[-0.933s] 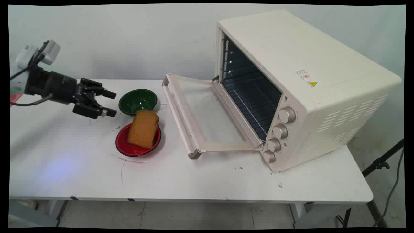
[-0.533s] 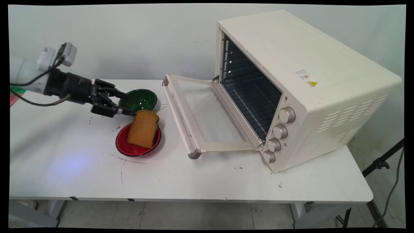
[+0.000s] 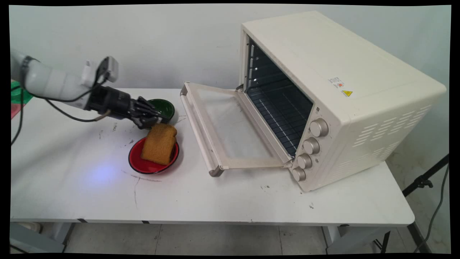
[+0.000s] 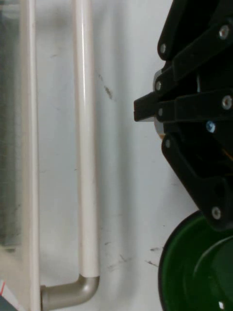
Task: Close the oven
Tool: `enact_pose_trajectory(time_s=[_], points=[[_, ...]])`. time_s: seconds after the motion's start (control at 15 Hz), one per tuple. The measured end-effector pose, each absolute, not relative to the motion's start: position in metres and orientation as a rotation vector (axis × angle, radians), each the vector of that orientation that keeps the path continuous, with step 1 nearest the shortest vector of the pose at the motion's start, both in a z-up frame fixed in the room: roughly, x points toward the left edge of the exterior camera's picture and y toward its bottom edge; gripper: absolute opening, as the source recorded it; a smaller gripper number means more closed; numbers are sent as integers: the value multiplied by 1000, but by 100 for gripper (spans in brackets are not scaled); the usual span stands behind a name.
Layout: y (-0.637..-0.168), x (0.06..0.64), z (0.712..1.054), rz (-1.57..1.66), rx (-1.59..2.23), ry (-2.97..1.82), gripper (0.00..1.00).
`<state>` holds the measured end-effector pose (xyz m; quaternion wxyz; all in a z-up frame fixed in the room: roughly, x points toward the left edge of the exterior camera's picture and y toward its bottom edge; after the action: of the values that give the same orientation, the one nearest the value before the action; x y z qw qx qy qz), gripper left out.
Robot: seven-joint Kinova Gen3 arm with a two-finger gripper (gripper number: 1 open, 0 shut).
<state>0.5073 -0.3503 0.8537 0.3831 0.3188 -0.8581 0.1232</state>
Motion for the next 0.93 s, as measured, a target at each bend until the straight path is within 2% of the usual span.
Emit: enact_pose_trajectory(time_s=[0.93], points=[[-408,448,795,328,809,-2271,0]])
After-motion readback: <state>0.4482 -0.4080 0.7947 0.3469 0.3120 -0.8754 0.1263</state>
